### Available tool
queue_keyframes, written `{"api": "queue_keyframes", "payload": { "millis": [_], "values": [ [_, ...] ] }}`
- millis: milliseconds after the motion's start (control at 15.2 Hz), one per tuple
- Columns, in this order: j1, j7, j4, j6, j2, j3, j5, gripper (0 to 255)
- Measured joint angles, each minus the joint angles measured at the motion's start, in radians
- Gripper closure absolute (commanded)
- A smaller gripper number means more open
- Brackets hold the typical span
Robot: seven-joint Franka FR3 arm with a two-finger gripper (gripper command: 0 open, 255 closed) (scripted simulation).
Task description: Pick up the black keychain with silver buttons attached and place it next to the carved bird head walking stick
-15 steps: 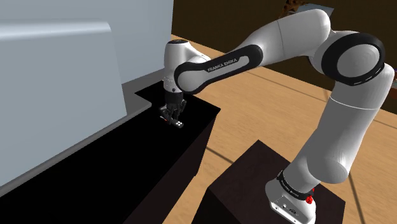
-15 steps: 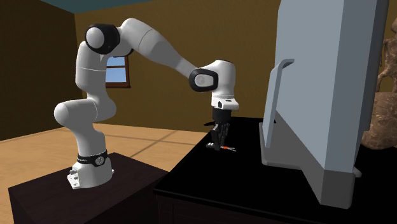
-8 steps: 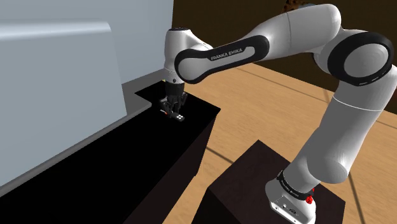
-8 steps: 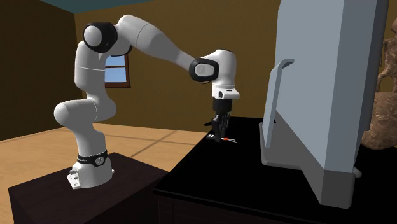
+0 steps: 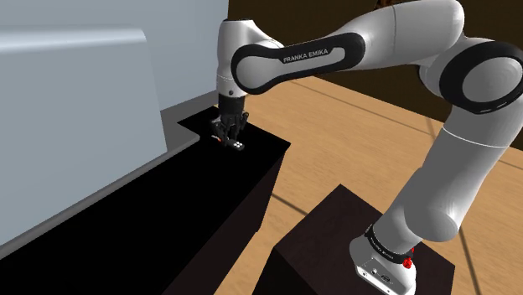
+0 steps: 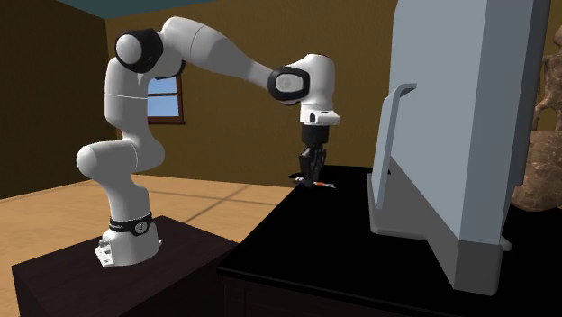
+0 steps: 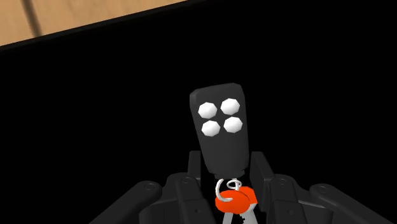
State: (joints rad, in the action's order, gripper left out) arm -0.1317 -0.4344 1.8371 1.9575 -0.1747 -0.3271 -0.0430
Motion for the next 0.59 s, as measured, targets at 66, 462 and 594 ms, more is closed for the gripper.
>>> {"api": "queue_keyframes", "payload": {
  "millis": [66,462,594],
  "values": [
    [-0.006,-0.011,-0.007,-0.005,-0.002,-0.004,-0.001,255],
    [-0.093,-0.144,-0.120,-0.038,-0.089,-0.047,-0.035,255],
    [-0.130,-0.195,-0.165,-0.046,-0.130,-0.061,-0.052,255]
  ]
}}
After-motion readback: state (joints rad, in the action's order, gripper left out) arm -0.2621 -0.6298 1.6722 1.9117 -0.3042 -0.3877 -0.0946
